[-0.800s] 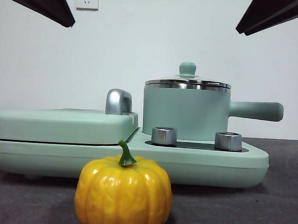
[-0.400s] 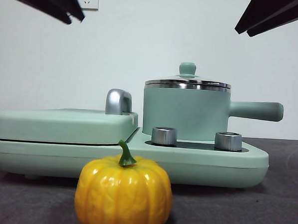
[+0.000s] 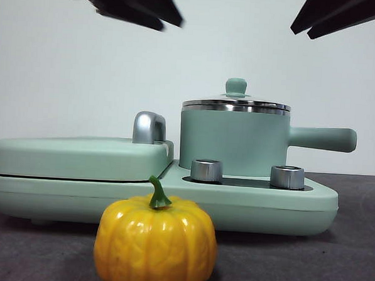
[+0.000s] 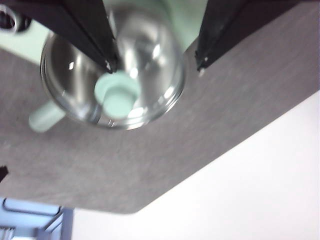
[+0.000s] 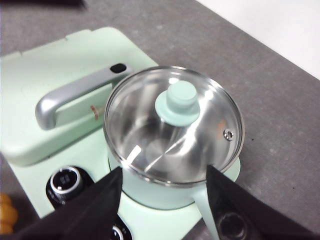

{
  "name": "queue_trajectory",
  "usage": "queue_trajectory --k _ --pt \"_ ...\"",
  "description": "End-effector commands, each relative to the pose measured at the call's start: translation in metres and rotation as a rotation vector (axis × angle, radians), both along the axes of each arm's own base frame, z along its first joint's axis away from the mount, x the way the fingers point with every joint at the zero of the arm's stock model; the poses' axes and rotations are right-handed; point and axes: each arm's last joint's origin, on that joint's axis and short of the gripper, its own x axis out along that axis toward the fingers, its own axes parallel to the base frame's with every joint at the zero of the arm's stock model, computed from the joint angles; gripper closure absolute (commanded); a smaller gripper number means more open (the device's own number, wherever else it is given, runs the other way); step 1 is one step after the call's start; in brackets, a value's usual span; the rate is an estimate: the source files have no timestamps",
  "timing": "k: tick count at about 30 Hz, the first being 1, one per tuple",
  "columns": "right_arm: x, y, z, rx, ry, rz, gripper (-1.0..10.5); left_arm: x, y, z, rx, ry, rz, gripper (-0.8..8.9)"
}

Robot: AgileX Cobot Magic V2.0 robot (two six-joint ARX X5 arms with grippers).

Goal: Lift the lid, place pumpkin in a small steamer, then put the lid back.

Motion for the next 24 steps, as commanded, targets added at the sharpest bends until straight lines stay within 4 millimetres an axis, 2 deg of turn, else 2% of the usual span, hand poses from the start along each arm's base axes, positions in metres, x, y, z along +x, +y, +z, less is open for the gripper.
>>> queue_trajectory --k 1,8,14,24 --pt "0.002 0.002 0.007 0.038 0.0 -0.014 6.8 0.011 -0.018 -0.002 -0.084 -0.001 -0.013 5.55" --pt "0.002 0.002 0.007 0.043 0.004 -0.018 6.8 0.033 -0.057 -0.02 -0.103 0.045 -0.057 5.55" --pt "0.002 0.002 0.007 0.051 0.011 -0.023 6.8 0.047 -0.079 -0.028 -0.094 0.059 -0.079 5.55" --pt "0.002 0.002 0.007 0.051 0.011 -0.023 6.8 0.055 -0.088 -0.05 -0.059 0.112 -0.079 5.55"
